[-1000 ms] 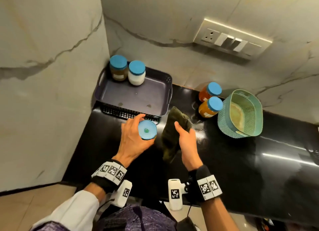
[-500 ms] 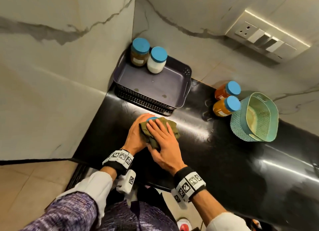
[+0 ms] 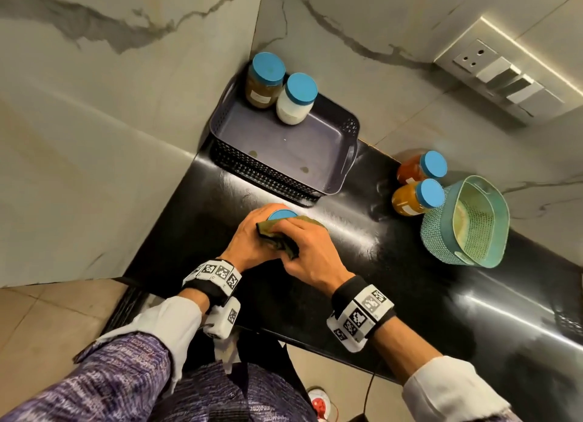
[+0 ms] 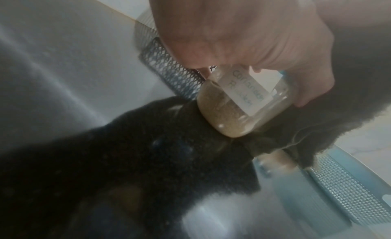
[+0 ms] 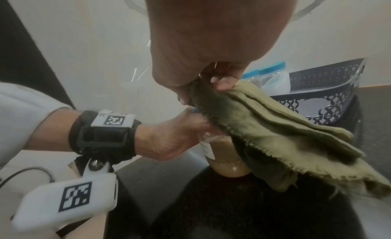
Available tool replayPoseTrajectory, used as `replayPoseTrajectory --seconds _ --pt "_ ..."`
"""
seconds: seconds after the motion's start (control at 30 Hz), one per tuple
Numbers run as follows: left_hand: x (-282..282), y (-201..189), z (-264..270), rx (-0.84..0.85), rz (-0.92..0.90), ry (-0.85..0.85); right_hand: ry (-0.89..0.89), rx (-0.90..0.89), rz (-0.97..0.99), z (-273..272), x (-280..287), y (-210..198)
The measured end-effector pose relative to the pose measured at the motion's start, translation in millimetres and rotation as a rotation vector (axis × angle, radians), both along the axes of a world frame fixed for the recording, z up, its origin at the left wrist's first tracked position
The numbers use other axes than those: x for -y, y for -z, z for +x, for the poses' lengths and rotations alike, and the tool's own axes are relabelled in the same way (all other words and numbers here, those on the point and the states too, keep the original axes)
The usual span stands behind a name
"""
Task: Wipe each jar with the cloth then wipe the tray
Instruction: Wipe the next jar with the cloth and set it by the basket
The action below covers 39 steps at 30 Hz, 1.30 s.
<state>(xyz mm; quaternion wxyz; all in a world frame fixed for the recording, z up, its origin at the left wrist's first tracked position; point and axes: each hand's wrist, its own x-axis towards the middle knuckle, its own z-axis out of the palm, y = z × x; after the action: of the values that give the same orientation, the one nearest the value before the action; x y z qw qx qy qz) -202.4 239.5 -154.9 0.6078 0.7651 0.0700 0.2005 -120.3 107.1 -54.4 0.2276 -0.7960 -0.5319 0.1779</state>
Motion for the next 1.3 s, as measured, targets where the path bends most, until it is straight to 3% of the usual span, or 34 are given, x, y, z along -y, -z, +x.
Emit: replayPoseTrajectory --seconds 0.2,0.3,0.47,0.6,0.73,0.83,0.93,1.1,1.2,1.3 --pt "6.1 10.3 1.7 -0.010 -0.143 -0.018 0.011 -0.113 -0.016 6.8 -11.7 5.0" --pt "11.4 7.9 -0.9 -0.151 -0.278 -0.088 0.114 -0.129 0.088 7.3 -18.9 3.0" --pt "10.6 3.3 2.1 -0.118 -0.188 -0.071 0.336 -0.049 0.027 19.7 -10.4 -0.2" --pt "9.4 7.2 1.0 -0.074 -0.168 -0.042 0.264 -0.165 -0.027 -1.9 12.6 3.9" --pt "14.8 12.7 -2.1 -0.089 -0.176 -0.101 0.218 -0.169 0.016 -5.0 -16.2 -2.0" --pt "14.4 5.7 -2.8 -0.162 -0.204 -0.118 0.303 -0.086 0.001 16.2 -24.3 -2.1" --pt "15.1 2.6 -1.1 -0.099 -0.184 -0.085 0.377 -0.094 -0.047 15.1 2.9 -0.8" --pt "21.1 15.5 -2.4 -0.080 -0.180 -0.133 0.237 -0.183 -0.046 -10.1 -11.3 -4.2" --pt "18.6 11.3 -2.1 -0.181 -0.216 -0.152 0.303 -0.156 -0.004 10.8 -31.5 -3.6" --pt "17.2 2.4 1.8 -0.136 -0.164 -0.091 0.412 -0.114 -0.023 24.9 -5.7 0.6"
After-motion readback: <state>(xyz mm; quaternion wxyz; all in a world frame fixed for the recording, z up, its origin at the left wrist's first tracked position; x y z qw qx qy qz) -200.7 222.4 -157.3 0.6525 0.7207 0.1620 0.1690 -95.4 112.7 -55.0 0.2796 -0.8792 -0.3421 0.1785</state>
